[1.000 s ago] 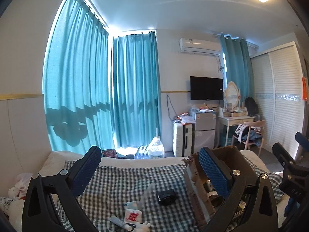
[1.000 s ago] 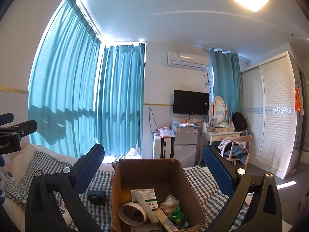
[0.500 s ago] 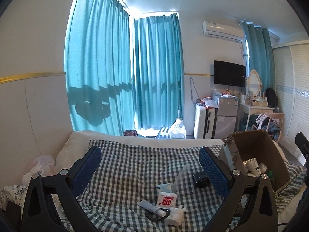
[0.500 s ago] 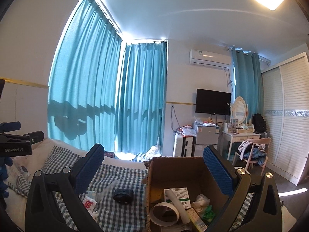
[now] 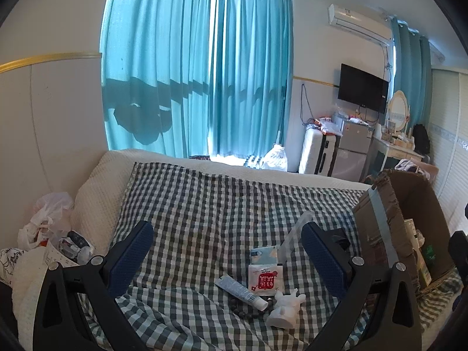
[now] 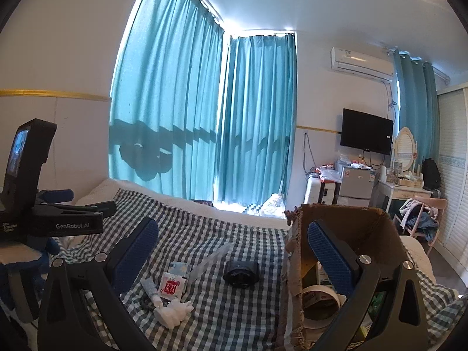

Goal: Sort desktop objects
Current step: 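Move both tools back over the remaining items on the bed, then grasp the white toothpaste tube with the left tool while the right tool grasps the white plush figure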

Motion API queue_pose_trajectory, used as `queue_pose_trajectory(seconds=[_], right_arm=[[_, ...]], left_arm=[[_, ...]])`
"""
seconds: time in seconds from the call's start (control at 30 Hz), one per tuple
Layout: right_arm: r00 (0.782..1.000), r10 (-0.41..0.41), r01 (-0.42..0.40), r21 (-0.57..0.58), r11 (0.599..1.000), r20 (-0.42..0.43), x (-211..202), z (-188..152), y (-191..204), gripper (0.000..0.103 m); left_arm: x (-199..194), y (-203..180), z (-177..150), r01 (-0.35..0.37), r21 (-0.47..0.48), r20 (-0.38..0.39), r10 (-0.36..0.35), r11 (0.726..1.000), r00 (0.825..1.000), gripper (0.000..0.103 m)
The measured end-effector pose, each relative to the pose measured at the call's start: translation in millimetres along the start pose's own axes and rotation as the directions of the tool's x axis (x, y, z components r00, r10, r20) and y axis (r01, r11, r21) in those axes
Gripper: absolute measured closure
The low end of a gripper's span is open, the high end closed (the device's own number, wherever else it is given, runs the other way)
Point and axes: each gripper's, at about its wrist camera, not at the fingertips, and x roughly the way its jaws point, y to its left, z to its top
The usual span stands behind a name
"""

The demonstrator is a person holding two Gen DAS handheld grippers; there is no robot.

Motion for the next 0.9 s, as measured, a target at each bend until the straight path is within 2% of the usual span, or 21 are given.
queue_pose_trajectory(seconds=[0.17,0.3,0.4,0.53,0.63,0.67,0.73,0.8,0.9], right_arm=[[0.997,0.020,-0.020,0.001,1.000,-0.080,32,-22,4,0.000],[0.989,0.043,-0.041,0.014,0.999,-0.141,56,-39,5,0.000],[0.981,0.049,-0.044,0.031,0.999,-0.189,74,-56,6,0.000],[0.963,0.085,-0.079,0.035,0.996,-0.255,95,-77,14,0.000],[0.941,0.132,-0.123,0.050,0.991,-0.313,113,-95,22,0.000],[0.932,0.150,-0.139,0.058,0.989,-0.330,119,-101,24,0.000],[0.916,0.175,-0.162,0.067,0.985,-0.362,129,-112,31,0.000],[0.903,0.187,-0.175,0.066,0.982,-0.387,136,-120,37,0.000],[0.884,0.222,-0.209,0.076,0.975,-0.412,142,-126,46,0.002]], left_arm=[[37,8,-12,0.067,-0.070,-0.081,-0.073,0.995,0.994,0.000],[70,9,-28,0.063,-0.100,-0.167,-0.079,0.993,0.983,0.000],[100,11,-46,0.047,-0.143,-0.284,-0.087,0.989,0.955,0.000],[130,14,-66,0.058,-0.221,-0.362,-0.137,0.974,0.922,0.000],[149,13,-78,0.054,-0.229,-0.406,-0.146,0.972,0.902,0.001],[154,10,-82,0.068,-0.216,-0.422,-0.156,0.974,0.893,0.009],[165,0,-92,0.094,-0.169,-0.461,-0.163,0.981,0.872,0.018],[176,-2,-102,0.063,-0.158,-0.498,-0.134,0.985,0.857,0.018],[191,5,-113,0.062,-0.214,-0.529,-0.169,0.975,0.832,0.018]])
